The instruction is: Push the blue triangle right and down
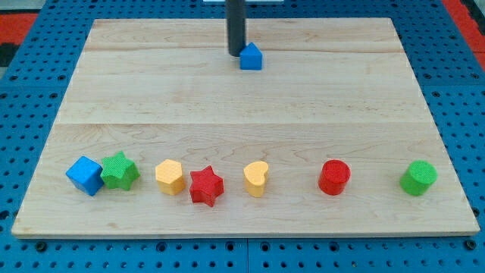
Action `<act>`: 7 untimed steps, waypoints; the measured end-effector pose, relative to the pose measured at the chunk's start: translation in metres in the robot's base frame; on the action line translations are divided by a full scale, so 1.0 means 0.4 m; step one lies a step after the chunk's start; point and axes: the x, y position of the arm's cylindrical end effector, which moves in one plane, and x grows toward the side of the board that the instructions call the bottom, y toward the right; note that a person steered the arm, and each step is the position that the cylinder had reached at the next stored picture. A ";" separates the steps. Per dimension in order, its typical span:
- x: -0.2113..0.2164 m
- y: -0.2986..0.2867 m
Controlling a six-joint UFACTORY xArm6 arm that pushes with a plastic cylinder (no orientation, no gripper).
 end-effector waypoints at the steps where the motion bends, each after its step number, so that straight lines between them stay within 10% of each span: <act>1: 0.000 0.100; 7: 0.324 0.149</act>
